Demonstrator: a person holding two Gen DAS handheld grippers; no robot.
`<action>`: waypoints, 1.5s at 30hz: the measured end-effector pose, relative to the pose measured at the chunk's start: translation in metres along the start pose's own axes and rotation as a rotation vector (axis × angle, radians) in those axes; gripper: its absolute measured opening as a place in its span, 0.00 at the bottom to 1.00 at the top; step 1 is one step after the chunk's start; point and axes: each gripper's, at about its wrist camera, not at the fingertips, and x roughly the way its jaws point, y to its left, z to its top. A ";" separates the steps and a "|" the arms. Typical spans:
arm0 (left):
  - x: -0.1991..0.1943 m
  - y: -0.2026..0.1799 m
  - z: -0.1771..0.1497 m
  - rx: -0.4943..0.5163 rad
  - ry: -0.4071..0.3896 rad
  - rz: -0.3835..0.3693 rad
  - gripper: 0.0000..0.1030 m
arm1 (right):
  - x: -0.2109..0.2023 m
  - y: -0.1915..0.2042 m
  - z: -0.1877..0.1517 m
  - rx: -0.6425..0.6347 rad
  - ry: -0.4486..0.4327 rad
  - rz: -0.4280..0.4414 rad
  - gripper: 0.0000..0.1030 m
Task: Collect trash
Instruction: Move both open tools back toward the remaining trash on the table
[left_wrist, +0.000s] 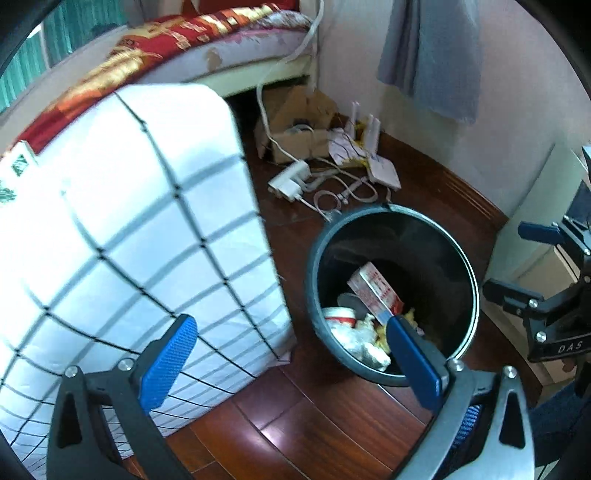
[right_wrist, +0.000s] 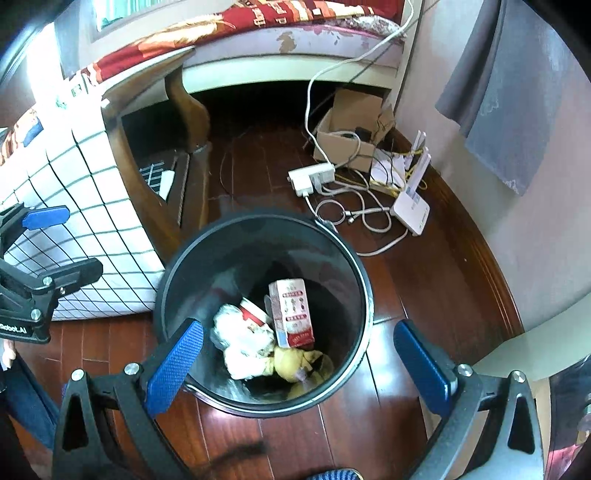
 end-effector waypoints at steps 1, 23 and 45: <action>-0.004 0.003 0.001 -0.009 -0.007 0.003 1.00 | -0.003 0.002 0.002 -0.002 -0.007 0.001 1.00; -0.077 0.078 -0.010 -0.129 -0.160 0.121 1.00 | -0.056 0.085 0.051 -0.116 -0.203 0.111 1.00; -0.151 0.279 -0.063 -0.448 -0.247 0.361 0.99 | -0.060 0.276 0.161 -0.292 -0.291 0.291 1.00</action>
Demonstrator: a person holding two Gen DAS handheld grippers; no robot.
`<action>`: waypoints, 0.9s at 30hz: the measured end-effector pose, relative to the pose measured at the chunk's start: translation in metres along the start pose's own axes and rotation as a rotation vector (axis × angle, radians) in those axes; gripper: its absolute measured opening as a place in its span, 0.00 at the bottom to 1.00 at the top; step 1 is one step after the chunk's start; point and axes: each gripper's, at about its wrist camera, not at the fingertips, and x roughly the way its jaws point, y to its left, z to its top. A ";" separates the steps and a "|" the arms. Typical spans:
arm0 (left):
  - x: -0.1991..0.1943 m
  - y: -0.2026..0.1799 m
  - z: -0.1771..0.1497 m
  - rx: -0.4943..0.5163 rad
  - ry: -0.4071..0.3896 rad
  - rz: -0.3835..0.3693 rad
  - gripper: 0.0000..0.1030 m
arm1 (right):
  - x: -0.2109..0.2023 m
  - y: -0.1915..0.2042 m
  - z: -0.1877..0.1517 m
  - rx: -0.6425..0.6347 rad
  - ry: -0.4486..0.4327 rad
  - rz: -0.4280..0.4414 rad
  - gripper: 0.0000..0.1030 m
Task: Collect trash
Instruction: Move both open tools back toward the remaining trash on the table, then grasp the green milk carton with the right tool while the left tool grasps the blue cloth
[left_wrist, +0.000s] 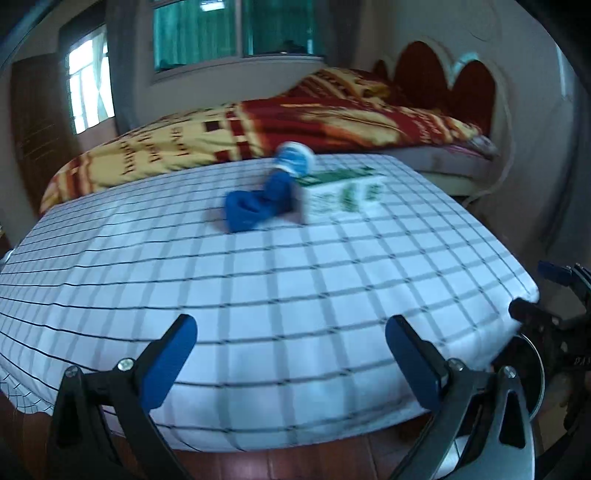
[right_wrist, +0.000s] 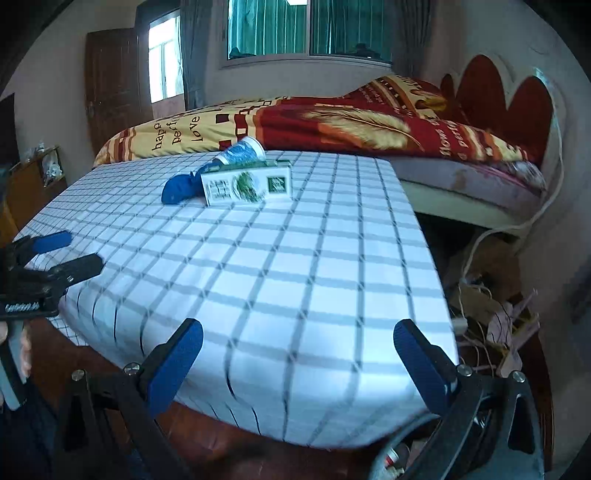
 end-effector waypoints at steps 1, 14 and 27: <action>0.002 0.007 0.003 -0.008 -0.003 0.011 0.99 | 0.007 0.004 0.008 0.001 0.006 0.001 1.00; 0.057 0.064 0.034 -0.068 0.012 0.054 0.99 | 0.114 0.072 0.102 0.010 0.031 0.063 1.00; 0.097 0.075 0.046 -0.090 0.055 0.012 0.99 | 0.206 0.076 0.149 0.096 0.135 0.037 1.00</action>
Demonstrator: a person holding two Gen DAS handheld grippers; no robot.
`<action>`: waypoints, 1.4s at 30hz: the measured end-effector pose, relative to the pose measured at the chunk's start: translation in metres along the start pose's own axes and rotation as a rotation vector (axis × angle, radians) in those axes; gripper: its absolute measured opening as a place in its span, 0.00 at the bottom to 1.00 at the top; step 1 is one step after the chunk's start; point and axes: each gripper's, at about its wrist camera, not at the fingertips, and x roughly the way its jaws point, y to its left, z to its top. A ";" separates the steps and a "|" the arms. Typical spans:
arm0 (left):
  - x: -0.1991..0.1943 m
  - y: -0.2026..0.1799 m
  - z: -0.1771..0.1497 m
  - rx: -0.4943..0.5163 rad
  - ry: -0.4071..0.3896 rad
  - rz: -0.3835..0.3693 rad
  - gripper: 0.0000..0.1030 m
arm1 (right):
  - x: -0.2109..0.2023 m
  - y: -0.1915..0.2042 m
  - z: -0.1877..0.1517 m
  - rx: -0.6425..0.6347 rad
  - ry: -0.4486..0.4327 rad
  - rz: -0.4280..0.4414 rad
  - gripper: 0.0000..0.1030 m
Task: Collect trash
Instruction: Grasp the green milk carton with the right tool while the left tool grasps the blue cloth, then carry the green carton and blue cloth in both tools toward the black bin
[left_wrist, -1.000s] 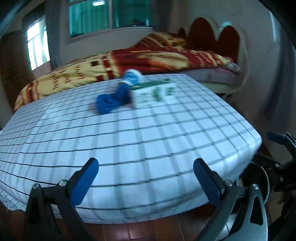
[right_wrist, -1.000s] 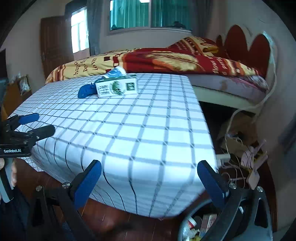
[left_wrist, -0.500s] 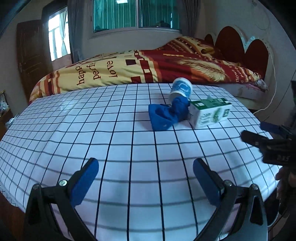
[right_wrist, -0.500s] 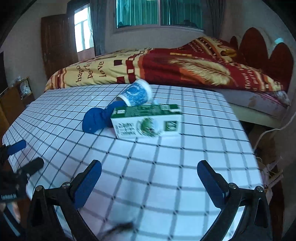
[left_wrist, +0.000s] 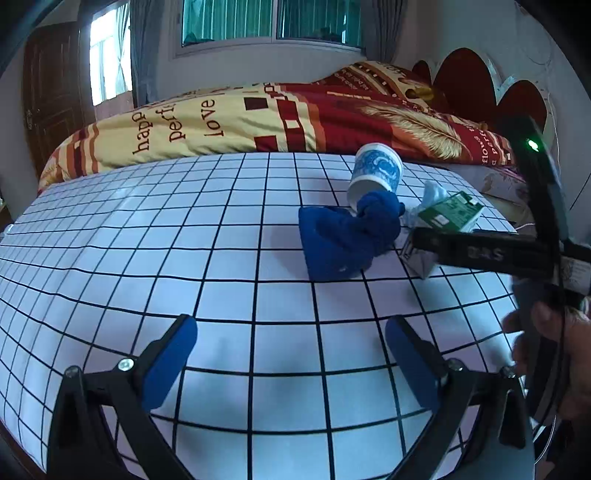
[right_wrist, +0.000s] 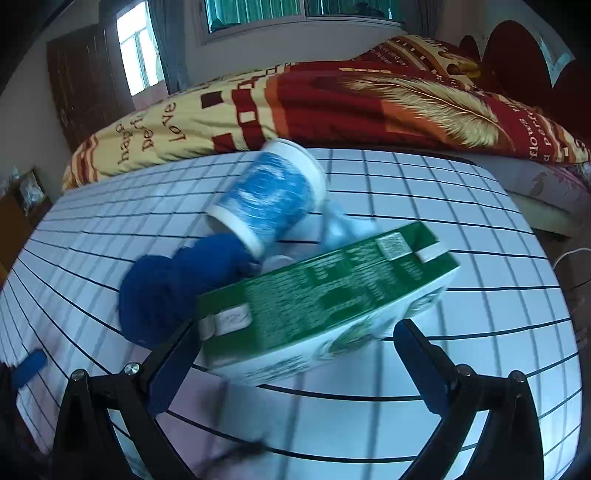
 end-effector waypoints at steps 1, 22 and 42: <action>0.001 -0.001 0.000 -0.002 0.002 -0.003 0.99 | -0.004 -0.010 -0.004 -0.004 -0.004 -0.016 1.00; 0.056 -0.049 0.058 0.059 0.063 -0.046 0.95 | -0.006 -0.090 0.011 0.059 0.023 -0.083 0.84; 0.065 -0.051 0.058 0.028 0.111 -0.126 0.39 | -0.040 -0.112 -0.012 0.026 -0.010 -0.052 0.41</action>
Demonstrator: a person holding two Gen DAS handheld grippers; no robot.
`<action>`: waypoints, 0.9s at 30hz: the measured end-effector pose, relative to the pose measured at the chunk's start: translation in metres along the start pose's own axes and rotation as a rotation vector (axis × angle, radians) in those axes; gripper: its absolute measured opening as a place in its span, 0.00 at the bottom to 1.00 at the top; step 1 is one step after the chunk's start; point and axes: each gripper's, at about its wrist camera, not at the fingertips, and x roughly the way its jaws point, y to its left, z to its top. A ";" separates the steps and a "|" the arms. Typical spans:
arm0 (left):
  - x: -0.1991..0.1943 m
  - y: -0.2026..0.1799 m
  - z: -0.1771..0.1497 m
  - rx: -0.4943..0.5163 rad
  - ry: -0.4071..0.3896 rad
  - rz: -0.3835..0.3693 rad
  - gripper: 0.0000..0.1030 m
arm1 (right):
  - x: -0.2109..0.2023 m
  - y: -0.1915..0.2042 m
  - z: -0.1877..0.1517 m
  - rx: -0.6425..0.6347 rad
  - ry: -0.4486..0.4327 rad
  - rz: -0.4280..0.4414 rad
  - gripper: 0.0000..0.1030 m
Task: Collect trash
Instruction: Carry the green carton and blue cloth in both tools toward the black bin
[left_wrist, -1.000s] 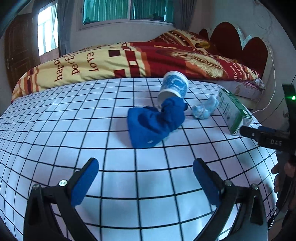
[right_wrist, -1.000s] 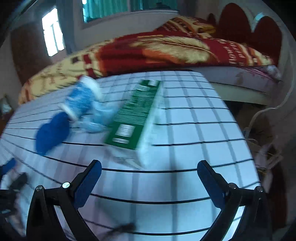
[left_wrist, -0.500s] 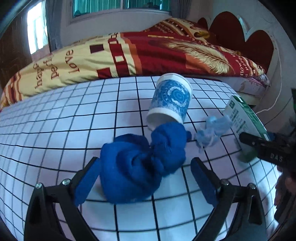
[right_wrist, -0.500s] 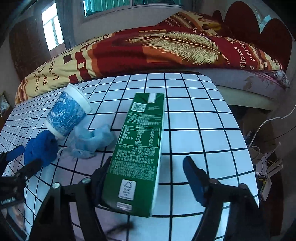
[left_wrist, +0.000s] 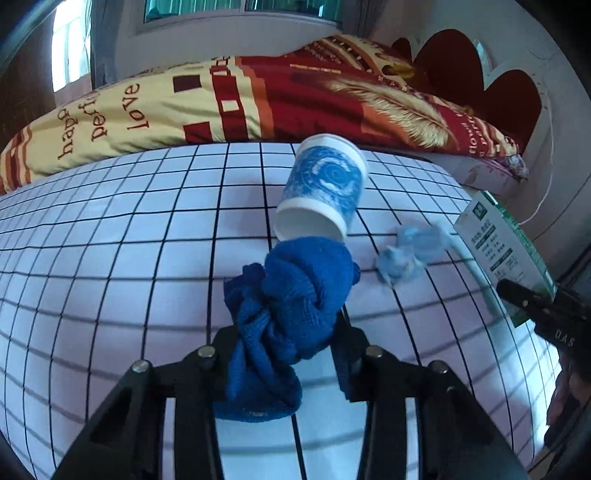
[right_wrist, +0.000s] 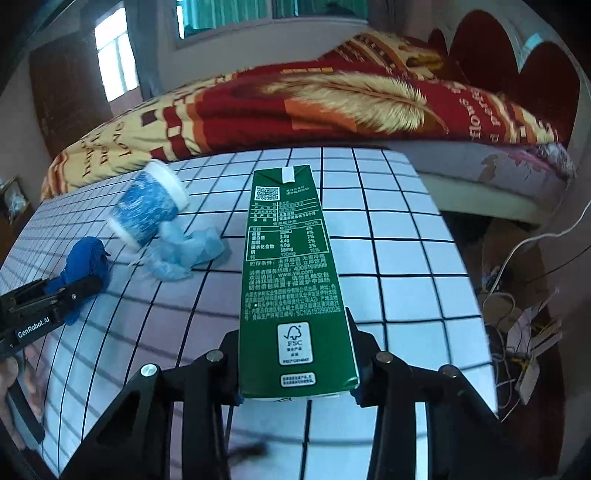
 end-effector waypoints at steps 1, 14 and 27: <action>-0.008 -0.004 -0.006 0.015 -0.011 0.006 0.39 | -0.007 0.000 -0.004 -0.010 -0.006 0.002 0.41; -0.095 -0.061 -0.046 0.108 -0.124 -0.023 0.39 | -0.102 -0.012 -0.062 -0.012 -0.096 0.024 0.41; -0.155 -0.119 -0.090 0.191 -0.181 -0.091 0.39 | -0.207 -0.045 -0.130 0.016 -0.196 0.010 0.41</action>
